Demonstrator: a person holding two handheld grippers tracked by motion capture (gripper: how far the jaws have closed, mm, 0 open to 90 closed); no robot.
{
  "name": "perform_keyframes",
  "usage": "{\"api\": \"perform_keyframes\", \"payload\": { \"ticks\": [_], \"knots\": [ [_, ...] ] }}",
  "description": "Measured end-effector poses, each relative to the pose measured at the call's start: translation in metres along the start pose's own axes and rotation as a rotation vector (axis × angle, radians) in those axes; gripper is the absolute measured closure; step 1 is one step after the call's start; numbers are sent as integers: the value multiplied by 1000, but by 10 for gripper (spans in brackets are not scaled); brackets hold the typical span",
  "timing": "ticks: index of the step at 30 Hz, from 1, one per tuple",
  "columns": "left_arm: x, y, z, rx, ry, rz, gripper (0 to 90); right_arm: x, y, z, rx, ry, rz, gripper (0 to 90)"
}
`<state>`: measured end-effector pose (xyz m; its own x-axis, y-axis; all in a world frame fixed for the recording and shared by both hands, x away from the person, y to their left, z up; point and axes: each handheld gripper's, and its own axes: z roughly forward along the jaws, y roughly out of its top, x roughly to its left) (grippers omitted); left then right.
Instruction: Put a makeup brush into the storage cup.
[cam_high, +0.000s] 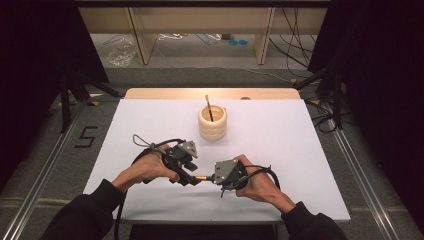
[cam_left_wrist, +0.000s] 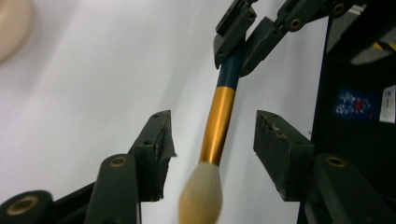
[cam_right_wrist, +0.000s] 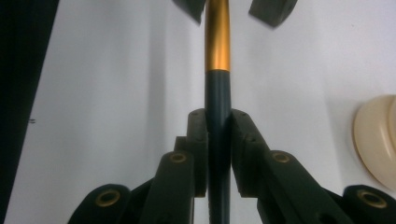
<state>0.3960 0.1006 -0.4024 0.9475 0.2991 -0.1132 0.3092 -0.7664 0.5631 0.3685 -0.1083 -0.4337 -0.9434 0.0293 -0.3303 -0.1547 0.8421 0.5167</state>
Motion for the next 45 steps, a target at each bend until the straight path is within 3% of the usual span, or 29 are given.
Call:
{"api": "perform_keyframes", "payload": {
  "ticks": [4, 5, 9, 12, 13, 14, 16, 17, 25, 32, 36, 42, 45],
  "knots": [
    [2, -3, -11, -57, 84, -24, 392, -6, -5, -2, -12, -18, 54, 798],
    [4, -4, -15, -60, 113, -8, 376, -7, -6, -4, -13, -30, 75, 798],
    [3, -11, -21, -163, 150, -78, 335, -11, -10, -11, -40, -49, 132, 798],
    [4, -15, -28, -163, 161, -76, 308, -16, -16, -15, -63, -70, 175, 799],
    [2, -19, -27, -222, 167, -137, 303, -18, -18, -18, -76, -78, 201, 798],
    [2, -19, -27, -222, 167, -137, 303, -20, -19, -19, -95, -83, 196, 798],
    [2, -21, -28, -242, 170, -148, 302, -21, -20, -22, -105, -90, 229, 798],
    [2, -24, -27, -275, 182, -182, 305, -22, -22, -23, -131, -93, 233, 798],
    [-3, -31, -12, -311, 182, -240, 324, -24, -23, -27, -181, -111, 275, 798],
    [-8, -27, 0, -328, 160, -246, 346, -24, -23, -27, -207, -117, 284, 798],
    [-8, -23, 3, -361, 150, -243, 364, -23, -21, -27, -218, -112, 285, 798],
    [-6, -17, 5, -409, 133, -273, 398, -22, -20, -26, -230, -96, 285, 798],
    [-5, -16, 5, -427, 106, -274, 409, -21, -20, -26, -236, -92, 290, 798]
  ]
}}
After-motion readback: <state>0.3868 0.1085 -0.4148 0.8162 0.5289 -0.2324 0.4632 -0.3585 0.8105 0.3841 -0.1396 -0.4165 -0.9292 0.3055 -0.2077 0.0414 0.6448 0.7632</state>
